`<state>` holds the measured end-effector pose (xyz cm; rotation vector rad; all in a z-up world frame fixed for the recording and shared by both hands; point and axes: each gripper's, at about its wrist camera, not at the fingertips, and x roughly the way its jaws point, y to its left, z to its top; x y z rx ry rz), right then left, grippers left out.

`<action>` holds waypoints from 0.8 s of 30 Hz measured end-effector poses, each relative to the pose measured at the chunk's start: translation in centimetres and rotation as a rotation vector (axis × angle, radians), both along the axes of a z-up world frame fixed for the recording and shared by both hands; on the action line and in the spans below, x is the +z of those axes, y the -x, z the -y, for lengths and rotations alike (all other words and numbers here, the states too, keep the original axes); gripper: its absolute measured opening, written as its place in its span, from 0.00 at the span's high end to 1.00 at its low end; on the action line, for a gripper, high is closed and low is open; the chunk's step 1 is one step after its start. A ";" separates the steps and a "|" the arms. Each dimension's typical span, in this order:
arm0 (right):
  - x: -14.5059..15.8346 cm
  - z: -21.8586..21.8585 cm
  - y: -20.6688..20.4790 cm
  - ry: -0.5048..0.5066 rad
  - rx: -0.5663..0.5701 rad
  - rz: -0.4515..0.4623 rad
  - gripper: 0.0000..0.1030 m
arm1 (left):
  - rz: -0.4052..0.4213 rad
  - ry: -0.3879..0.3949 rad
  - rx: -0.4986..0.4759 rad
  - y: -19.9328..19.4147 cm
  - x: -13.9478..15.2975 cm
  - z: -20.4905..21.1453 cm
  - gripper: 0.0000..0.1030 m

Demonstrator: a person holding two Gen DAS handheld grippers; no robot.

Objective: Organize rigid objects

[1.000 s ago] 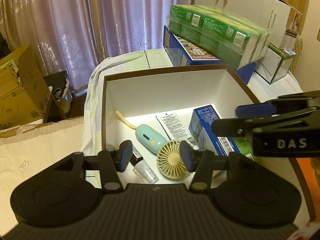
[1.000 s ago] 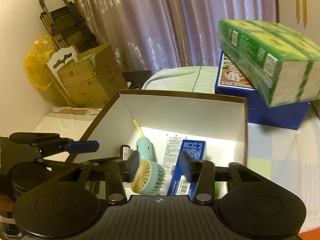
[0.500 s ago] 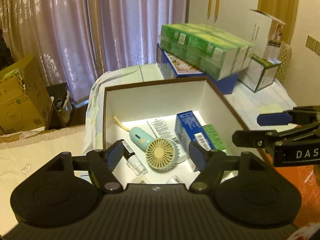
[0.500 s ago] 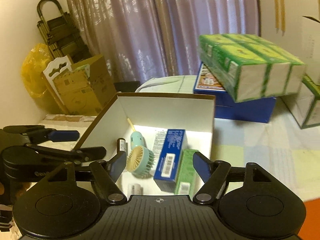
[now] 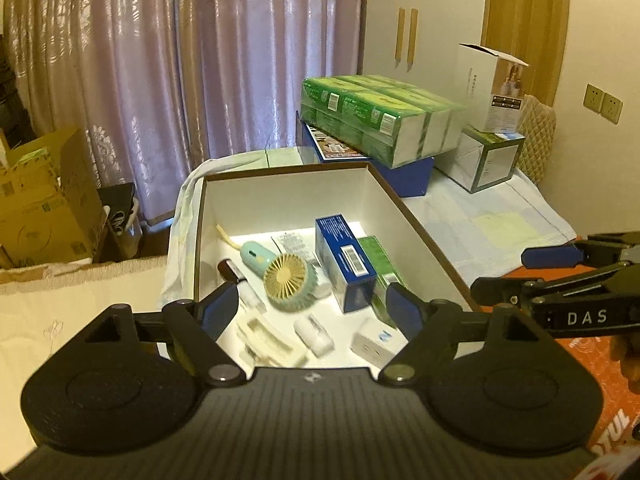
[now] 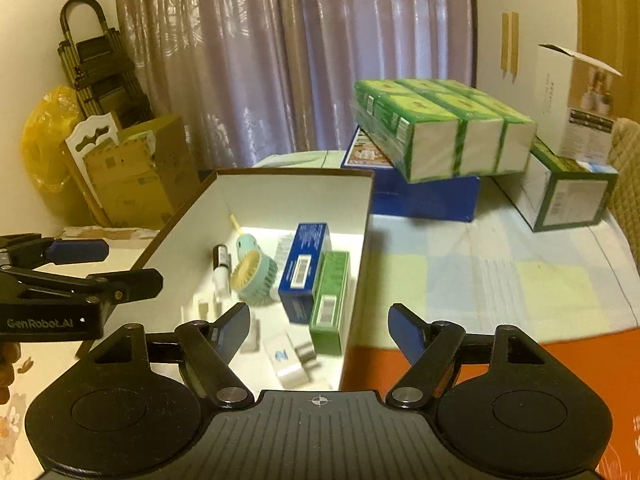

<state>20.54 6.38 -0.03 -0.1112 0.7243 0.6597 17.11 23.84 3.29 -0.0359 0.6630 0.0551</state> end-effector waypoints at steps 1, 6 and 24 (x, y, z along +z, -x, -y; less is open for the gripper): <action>0.1 0.5 0.4 -0.002 0.003 -0.011 0.29 | 0.001 0.001 0.006 0.7 0.2 0.5 0.26; 0.5 2.9 2.3 -0.023 0.020 -0.032 0.29 | -0.011 0.031 0.047 3.9 0.3 2.8 0.27; 0.0 15.1 9.1 -0.004 0.008 -0.052 0.29 | -0.098 0.094 0.074 11.4 -0.4 14.4 0.29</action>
